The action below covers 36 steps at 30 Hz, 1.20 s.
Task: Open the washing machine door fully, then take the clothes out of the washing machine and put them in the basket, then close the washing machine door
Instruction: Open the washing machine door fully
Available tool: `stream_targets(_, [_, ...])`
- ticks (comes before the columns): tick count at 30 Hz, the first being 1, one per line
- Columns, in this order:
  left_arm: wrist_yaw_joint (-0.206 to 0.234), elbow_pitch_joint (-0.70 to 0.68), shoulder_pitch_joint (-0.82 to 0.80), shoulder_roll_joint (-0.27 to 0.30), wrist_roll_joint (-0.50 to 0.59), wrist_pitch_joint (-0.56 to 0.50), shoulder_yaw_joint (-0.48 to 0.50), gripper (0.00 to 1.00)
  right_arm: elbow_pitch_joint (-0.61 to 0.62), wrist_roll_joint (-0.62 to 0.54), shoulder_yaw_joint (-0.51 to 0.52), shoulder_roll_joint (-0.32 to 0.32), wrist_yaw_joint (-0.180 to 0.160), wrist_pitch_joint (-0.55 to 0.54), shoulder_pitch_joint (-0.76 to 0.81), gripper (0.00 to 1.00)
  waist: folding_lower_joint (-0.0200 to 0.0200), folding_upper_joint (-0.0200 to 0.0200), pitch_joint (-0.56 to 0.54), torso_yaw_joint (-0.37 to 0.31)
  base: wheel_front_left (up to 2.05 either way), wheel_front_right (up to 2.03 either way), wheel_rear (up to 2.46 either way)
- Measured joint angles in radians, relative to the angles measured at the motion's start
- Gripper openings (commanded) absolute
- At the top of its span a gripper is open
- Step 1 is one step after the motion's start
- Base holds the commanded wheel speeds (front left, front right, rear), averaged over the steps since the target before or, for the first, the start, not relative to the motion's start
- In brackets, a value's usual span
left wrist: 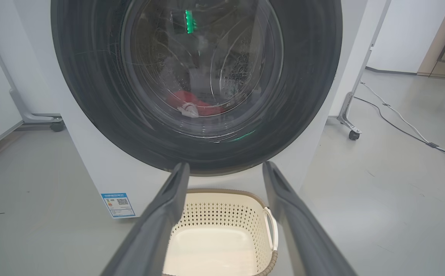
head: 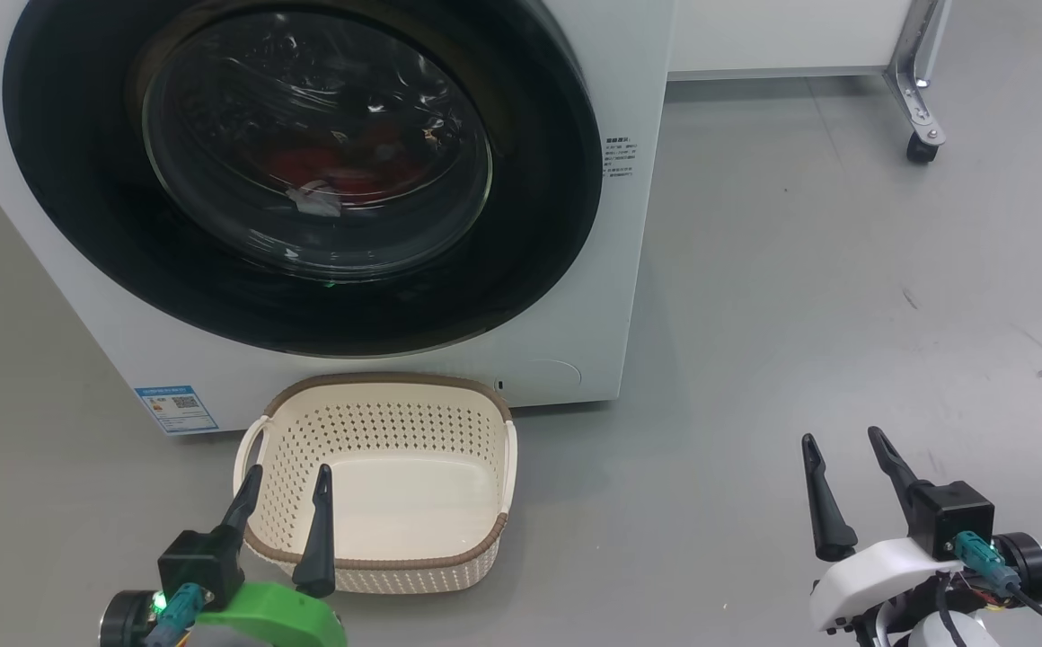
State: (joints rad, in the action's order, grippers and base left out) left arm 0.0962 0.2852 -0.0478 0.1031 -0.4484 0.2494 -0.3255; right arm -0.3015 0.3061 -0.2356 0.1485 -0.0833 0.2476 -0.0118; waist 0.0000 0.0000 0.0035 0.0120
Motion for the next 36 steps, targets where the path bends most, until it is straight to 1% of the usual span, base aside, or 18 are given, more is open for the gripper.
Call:
stream_targets(8, [0.004, 0.007, 0.0, -0.002, 0.0, 0.0, 0.001, 1.0, -0.002, -0.001, 0.005, -0.006, 0.0, 0.0, 0.0, 1.0, 0.0, 0.0, 0.0, 0.0, 0.0, 0.0, 0.0])
stream_targets(9, [0.004, 0.008, 0.0, -0.003, 0.0, 0.0, 0.001, 1.0, -0.002, -0.003, 0.005, -0.005, 0.0, 0.0, 0.0, 0.75, 0.0, 0.0, 0.0, 0.001, 0.0, 0.0, 0.0])
stream_targets(10, [0.004, 0.009, 0.0, -0.004, 0.0, 0.0, 0.001, 1.0, -0.002, -0.003, 0.005, -0.005, 0.0, 0.0, 0.0, 0.05, 0.0, 0.0, 0.001, 0.001, 0.0, 0.0, 0.0])
stream_targets(11, [0.004, 0.009, 0.0, -0.004, 0.0, 0.0, 0.001, 1.0, -0.002, -0.003, 0.004, -0.005, 0.001, 0.0, 0.0, 0.0, 0.0, 0.0, 0.001, 0.001, 0.0, 0.0, 0.0])
stream_targets(16, [0.004, 0.013, 0.0, -0.007, 0.0, 0.0, 0.001, 1.0, 0.0, -0.002, 0.002, -0.009, 0.006, 0.0, 0.0, 0.0, 0.0, 0.0, 0.002, 0.004, 0.0, 0.0, 0.0])
stream_targets(19, [0.004, 0.012, -0.001, -0.008, 0.001, 0.0, 0.001, 1.0, 0.0, 0.0, 0.003, -0.011, 0.02, 0.0, 0.0, 0.0, 0.0, 0.0, 0.004, 0.006, 0.0, 0.0, 0.0])
stream_targets(21, [0.004, 0.012, -0.002, -0.008, 0.002, 0.0, 0.0, 1.0, 0.001, 0.002, 0.003, -0.015, 0.022, 0.0, 0.0, 0.0, 0.0, -0.0001, 0.006, 0.007, 0.0, 0.0, 0.0])
stream_targets(22, [0.004, 0.011, -0.003, -0.009, 0.002, 0.0, 0.0, 1.0, 0.002, 0.002, 0.003, -0.014, 0.03, 0.0, 0.0, 0.0, 0.0, 0.0, 0.008, 0.008, 0.0, 0.0, 0.0])
stream_targets(28, [0.004, -0.004, -0.023, -0.015, 0.004, 0.0, -0.002, 1.0, 0.017, 0.025, 0.023, -0.018, 0.048, 0.0, -0.023, 0.0, 0.0, 0.0, 0.033, 0.015, 0.0, 0.0, 0.0])
stream_targets(31, [0.004, -0.013, -0.034, -0.017, 0.009, 0.0, -0.003, 1.0, 0.029, 0.071, 0.044, -0.029, 0.068, 0.0, -0.046, 0.0, 0.0, 0.0, 0.051, 0.02, 0.0, 0.0, 0.0])
stream_targets(36, [0.004, -0.033, -0.052, -0.018, 0.01, 0.001, -0.007, 1.0, 0.037, 0.236, 0.107, -0.078, 0.125, 0.0, -0.077, 0.0, 0.0, 0.0, 0.088, 0.029, 0.0, 0.0, 0.0])
